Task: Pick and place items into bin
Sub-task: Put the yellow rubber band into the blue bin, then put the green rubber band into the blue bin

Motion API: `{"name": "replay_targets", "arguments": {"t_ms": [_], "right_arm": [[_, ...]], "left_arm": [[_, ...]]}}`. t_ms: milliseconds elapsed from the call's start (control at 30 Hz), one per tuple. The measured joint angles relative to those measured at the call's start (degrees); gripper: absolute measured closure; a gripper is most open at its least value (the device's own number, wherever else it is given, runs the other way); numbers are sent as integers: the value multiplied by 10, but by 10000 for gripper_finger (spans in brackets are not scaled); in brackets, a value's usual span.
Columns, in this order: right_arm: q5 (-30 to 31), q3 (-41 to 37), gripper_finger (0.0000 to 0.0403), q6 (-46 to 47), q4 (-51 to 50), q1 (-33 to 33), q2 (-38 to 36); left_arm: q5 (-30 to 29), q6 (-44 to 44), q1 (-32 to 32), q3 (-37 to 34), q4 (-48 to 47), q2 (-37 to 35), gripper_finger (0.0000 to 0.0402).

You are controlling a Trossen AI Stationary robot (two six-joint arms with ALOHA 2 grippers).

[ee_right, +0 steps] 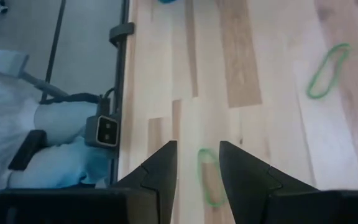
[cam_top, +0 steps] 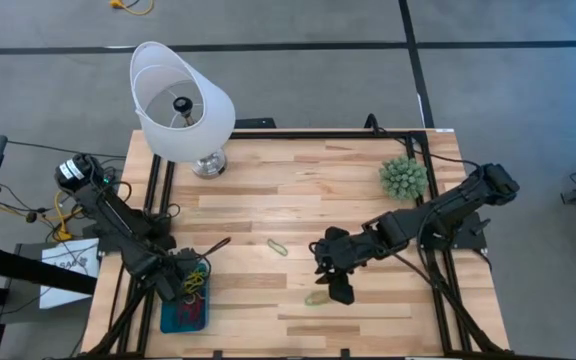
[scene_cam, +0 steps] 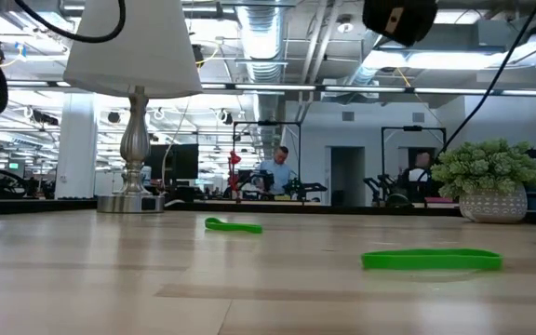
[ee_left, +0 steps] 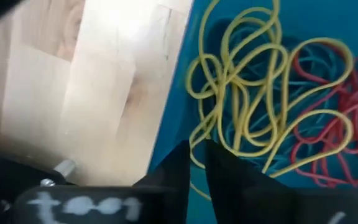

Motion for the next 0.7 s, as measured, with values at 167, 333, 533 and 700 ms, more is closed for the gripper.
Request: {"name": "replay_targets", "arguments": {"t_ms": [167,333,533,700], "right_arm": [[-1,0,290,0,-2,-15,22],[-1,0,290,18,-4,-28,73],[-73,0,290,84,-11,-31,142],[-152,0,290,81,-42,-1,180]], "left_arm": [[5,-1,8,0,4,0,327],[58,44,16,13,21,0,309],[16,66,19,78,-7,0,310],[-138,176,19,156,-3,0,310]]}}
